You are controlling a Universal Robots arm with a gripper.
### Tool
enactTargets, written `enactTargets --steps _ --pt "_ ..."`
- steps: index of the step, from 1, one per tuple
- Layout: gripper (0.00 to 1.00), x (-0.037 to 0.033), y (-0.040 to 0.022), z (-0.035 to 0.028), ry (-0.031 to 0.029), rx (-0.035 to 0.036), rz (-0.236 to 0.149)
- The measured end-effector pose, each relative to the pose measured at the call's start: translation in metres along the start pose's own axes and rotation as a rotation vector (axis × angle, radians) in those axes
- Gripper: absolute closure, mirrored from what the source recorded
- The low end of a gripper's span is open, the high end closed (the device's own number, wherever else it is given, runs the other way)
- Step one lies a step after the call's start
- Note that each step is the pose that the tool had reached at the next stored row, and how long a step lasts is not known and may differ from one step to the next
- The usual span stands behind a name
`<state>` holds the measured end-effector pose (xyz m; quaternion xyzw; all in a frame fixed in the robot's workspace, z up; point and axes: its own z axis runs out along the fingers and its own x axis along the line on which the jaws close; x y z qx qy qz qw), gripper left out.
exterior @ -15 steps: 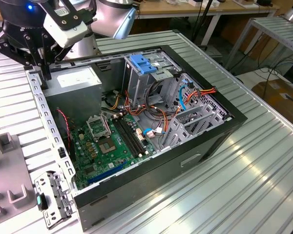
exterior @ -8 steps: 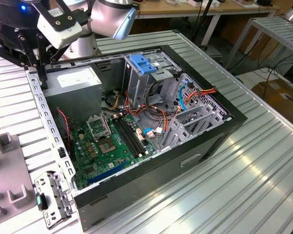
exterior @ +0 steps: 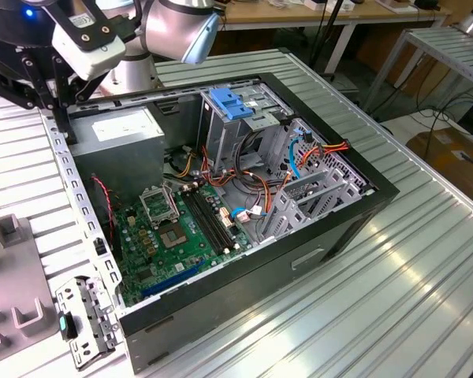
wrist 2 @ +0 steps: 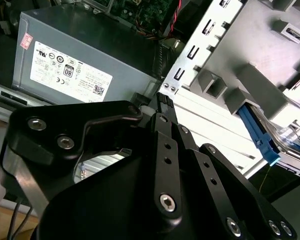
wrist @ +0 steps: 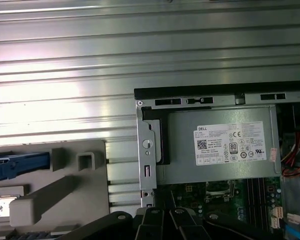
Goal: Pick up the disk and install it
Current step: 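Reach for the disk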
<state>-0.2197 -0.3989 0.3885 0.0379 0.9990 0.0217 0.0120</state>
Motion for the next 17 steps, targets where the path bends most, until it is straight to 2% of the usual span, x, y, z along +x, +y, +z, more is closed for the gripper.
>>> enactTargets --steps 12,17 --pt "0.89 0.0078 -0.0006 0.0001 0.0008 0.0001 0.000" --pt "0.89 0.0138 -0.0011 0.0002 0.0012 0.0002 0.000"
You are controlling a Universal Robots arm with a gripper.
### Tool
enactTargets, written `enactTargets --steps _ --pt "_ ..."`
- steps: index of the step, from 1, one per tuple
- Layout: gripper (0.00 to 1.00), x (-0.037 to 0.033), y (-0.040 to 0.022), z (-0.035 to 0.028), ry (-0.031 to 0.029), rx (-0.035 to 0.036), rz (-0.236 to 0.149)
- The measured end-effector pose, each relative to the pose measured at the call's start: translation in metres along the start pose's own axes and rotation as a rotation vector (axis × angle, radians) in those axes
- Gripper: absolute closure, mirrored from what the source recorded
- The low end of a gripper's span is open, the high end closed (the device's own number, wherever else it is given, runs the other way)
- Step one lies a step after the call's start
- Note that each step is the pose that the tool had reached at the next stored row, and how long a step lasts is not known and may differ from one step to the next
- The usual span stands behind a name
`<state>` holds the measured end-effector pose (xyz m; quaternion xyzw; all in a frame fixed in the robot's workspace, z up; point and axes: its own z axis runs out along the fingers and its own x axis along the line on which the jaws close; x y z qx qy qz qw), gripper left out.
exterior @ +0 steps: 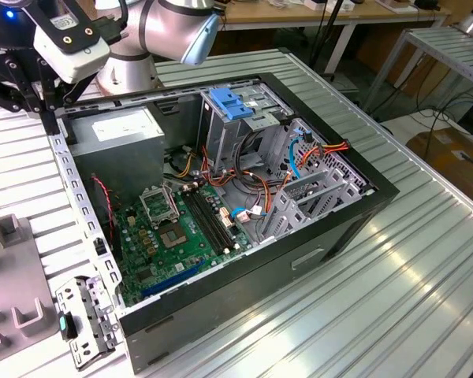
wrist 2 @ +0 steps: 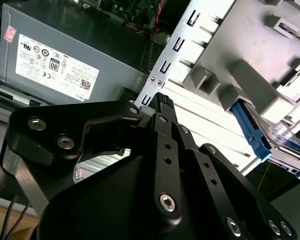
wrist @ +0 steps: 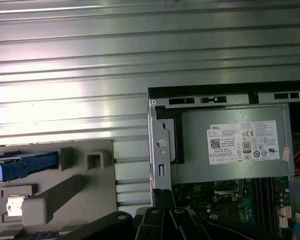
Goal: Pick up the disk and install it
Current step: 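Reach for the disk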
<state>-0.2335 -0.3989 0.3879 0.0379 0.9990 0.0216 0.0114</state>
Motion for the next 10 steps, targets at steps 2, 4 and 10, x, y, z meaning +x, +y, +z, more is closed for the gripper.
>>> enactTargets --steps 2,4,10 --pt "0.89 0.0018 -0.0001 0.0000 0.0001 0.0000 0.000" --pt "0.89 0.0029 -0.0002 0.0001 0.0002 0.0000 0.000" --pt "0.89 0.0070 -0.0005 0.0002 0.0002 -0.0001 0.000"
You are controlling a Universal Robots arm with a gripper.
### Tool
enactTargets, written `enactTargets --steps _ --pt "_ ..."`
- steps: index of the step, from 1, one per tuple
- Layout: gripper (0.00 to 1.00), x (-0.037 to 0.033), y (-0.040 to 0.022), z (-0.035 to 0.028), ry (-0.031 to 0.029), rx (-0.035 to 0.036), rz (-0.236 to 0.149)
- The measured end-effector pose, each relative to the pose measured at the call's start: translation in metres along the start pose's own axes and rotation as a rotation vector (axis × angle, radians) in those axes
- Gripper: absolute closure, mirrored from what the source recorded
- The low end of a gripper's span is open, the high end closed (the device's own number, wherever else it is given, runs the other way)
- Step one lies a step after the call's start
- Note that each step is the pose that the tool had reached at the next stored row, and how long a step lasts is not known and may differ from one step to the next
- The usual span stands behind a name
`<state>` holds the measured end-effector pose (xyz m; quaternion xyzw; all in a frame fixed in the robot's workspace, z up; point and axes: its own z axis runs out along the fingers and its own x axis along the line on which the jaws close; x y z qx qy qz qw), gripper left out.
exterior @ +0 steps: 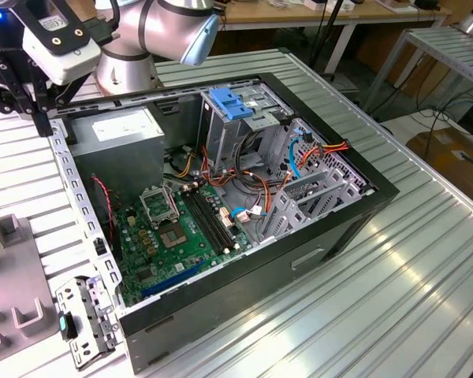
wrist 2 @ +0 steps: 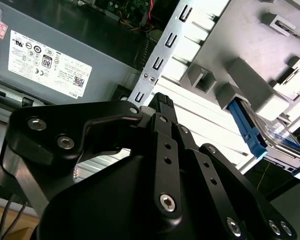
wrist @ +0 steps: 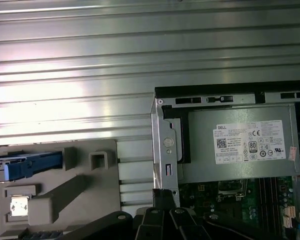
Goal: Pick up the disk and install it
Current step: 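Reach for the disk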
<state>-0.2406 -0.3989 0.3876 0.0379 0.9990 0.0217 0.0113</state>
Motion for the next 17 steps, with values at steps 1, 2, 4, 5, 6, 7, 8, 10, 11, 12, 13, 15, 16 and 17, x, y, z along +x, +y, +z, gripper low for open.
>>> enactTargets --steps 1,2,4,5,6,7,8,10,11,12,13,15,16,17 --pt "0.89 0.0005 0.0000 0.0000 0.0000 0.0000 0.000" --pt "0.89 0.0009 -0.0001 0.0000 0.0001 0.0000 0.000" --pt "0.89 0.0022 -0.0002 0.0000 0.0002 0.0001 0.000" --pt "0.89 0.0032 -0.0002 0.0000 0.0002 0.0000 0.000" --pt "0.89 0.0041 -0.0003 0.0001 0.0001 0.0000 0.000" --pt "0.89 0.0047 -0.0004 0.0000 0.0001 0.0001 0.000" --pt "0.89 0.0059 -0.0004 0.0001 0.0002 0.0001 0.000" --pt "0.89 0.0074 -0.0006 0.0001 0.0004 0.0001 0.000" --pt "0.89 0.0082 -0.0006 0.0002 0.0004 0.0000 0.000" --pt "0.89 0.0090 -0.0007 0.0002 0.0005 0.0001 0.000" --pt "0.89 0.0096 -0.0007 0.0002 0.0006 0.0001 0.000" --pt "0.89 0.0108 -0.0008 0.0002 0.0009 0.0001 0.000" --pt "0.89 0.0113 -0.0009 0.0002 0.0010 0.0002 0.000" --pt "0.89 0.0120 -0.0009 0.0003 0.0011 0.0002 0.000"
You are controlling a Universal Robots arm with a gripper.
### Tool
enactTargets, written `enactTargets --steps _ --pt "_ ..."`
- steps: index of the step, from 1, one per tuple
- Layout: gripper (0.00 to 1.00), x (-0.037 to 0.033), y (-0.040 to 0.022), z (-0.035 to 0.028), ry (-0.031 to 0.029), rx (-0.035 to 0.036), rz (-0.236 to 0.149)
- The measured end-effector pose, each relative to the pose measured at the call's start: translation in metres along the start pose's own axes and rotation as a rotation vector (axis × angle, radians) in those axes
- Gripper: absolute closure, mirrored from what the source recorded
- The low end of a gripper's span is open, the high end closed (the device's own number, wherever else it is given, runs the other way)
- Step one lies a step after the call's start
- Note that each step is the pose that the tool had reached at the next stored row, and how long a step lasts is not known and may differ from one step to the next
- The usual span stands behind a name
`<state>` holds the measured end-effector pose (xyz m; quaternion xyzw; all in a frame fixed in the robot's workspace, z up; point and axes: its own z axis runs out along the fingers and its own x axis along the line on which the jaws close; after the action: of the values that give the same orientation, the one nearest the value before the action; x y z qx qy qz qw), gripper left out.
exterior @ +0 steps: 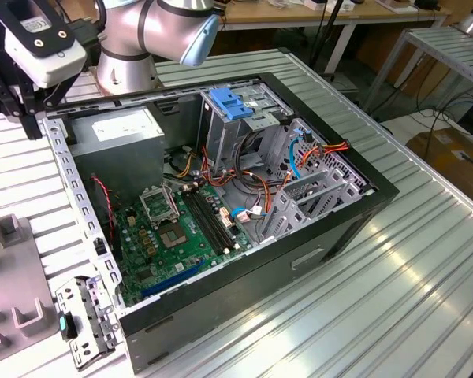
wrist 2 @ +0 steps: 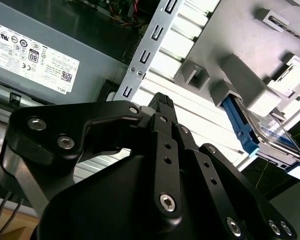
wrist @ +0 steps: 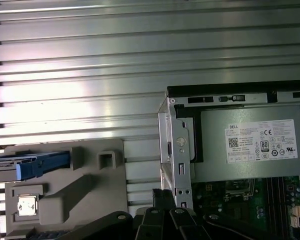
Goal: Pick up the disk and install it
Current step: 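Reach for the disk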
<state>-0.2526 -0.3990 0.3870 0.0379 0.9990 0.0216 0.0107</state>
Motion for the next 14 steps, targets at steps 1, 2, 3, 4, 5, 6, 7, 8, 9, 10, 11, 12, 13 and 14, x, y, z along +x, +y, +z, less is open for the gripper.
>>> enactTargets --steps 1,2,3,4,5,6,7,8,9,10,11,12,13,14 --pt "0.89 0.0008 -0.0001 0.0000 0.0001 0.0000 0.000" --pt "0.89 0.0014 -0.0001 0.0000 0.0001 0.0000 0.000" --pt "0.89 0.0023 -0.0002 0.0001 0.0002 0.0000 0.000" --pt "0.89 0.0028 -0.0002 0.0001 0.0003 0.0000 0.000" --pt "0.89 0.0031 -0.0002 0.0001 0.0004 0.0000 0.000" --pt "0.89 0.0038 -0.0003 0.0001 0.0004 0.0000 0.000" --pt "0.89 0.0044 -0.0003 0.0002 0.0005 0.0000 0.000" --pt "0.89 0.0051 -0.0004 0.0002 0.0005 0.0000 0.000" --pt "0.89 0.0062 -0.0005 0.0003 0.0006 0.0000 0.000" --pt "0.89 0.0068 -0.0005 0.0003 0.0007 0.0000 0.000" --pt "0.89 0.0071 -0.0005 0.0002 0.0009 0.0001 0.000" --pt "0.89 0.0077 -0.0006 0.0003 0.0009 0.0000 0.000" --pt "0.89 0.0084 -0.0006 0.0003 0.0010 0.0000 0.000" --pt "0.89 0.0088 -0.0007 0.0003 0.0011 0.0001 0.000"
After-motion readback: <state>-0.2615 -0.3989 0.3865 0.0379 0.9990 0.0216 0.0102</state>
